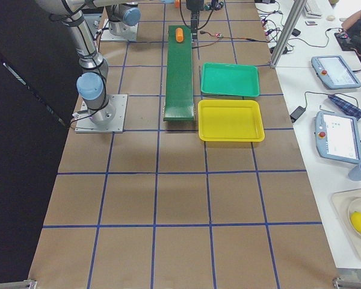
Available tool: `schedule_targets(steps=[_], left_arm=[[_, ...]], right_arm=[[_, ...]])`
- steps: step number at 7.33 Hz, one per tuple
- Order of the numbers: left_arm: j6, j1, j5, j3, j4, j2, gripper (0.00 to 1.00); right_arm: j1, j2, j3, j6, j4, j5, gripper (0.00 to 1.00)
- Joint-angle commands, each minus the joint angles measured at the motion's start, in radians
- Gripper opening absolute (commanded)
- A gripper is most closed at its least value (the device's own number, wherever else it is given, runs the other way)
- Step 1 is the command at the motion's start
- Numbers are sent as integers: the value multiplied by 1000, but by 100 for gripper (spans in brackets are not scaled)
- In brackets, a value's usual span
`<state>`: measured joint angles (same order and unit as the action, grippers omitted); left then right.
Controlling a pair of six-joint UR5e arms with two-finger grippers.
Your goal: Sort buttons by color to trays
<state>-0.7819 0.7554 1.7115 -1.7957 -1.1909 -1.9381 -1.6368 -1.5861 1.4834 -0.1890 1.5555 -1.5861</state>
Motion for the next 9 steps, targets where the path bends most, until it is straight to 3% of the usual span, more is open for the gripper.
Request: schedule_targets(steps=[1,5,6,8,9], left_arm=[[-54,-11,26,-68,143,-21,100],[-85,-11,27,-71,145,-48,100],[-100,-11,22,-71,175,-64,95],[-151,-2,26,-67,171,-30,23],[-140,27,14,-70,116,17,13]], right_arm=[[0,0,0,-1,0,0,100],[0,0,0,0,0,0,100],[0,0,0,0,0,0,100],[0,0,0,0,0,0,100],[0,0,0,0,0,0,100]])
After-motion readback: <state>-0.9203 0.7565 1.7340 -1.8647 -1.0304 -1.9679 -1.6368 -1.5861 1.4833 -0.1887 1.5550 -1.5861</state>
